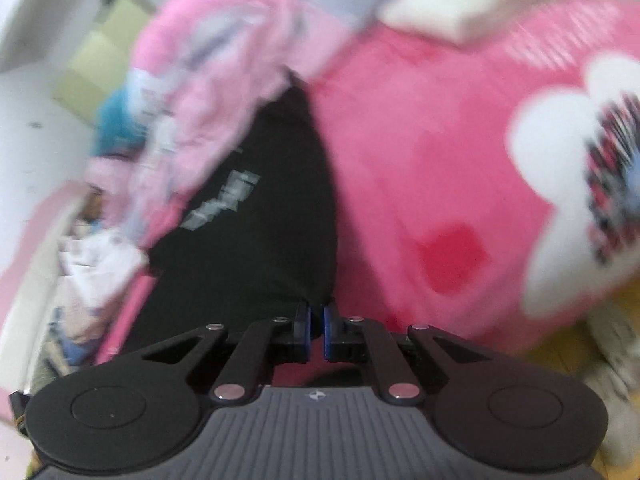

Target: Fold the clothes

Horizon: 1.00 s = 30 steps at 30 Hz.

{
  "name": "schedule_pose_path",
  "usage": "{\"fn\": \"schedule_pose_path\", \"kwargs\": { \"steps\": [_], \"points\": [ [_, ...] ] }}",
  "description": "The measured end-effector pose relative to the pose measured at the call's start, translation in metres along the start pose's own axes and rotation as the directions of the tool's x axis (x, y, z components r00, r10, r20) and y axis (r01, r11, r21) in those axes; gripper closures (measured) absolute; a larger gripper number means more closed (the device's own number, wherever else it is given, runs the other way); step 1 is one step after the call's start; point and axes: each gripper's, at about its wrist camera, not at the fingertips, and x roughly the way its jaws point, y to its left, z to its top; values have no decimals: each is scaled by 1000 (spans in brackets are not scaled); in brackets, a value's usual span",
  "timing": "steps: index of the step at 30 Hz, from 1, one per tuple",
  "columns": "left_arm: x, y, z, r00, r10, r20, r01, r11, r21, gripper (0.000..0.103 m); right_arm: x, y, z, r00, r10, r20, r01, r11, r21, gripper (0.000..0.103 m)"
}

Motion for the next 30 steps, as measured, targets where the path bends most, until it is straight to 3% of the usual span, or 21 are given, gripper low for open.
{"fn": "schedule_pose_path", "kwargs": {
  "steps": [5,10,13,16,18,21,24,30],
  "points": [
    [12,7,-8,998,37,-54,-36,999,19,103,6,-3,-7,999,-39,11,39,999,-31,97],
    [20,14,-13,993,63,-103,-60,998,35,102,25,-7,-11,988,-153,-31,150,985,-79,96],
    [14,18,-16,993,53,-103,-50,998,33,100,17,-7,-16,976,-220,-12,218,971,-95,93],
    [3,20,-15,997,47,-68,-46,999,28,88,-1,1,-17,961,-272,52,277,954,-115,93],
    [-3,22,-14,999,36,-41,-35,999,24,73,-10,14,-16,958,-271,95,282,950,-134,92],
    [-7,22,-12,1000,24,-10,-24,999,22,68,-12,47,-17,970,-202,132,226,952,-204,92],
    [-3,22,-10,1000,29,-4,-29,999,15,68,3,85,-20,988,-104,112,133,948,-290,92],
    [6,23,-7,999,39,16,-39,999,34,66,62,151,-33,999,30,-42,-44,912,-408,92]
  ]
}}
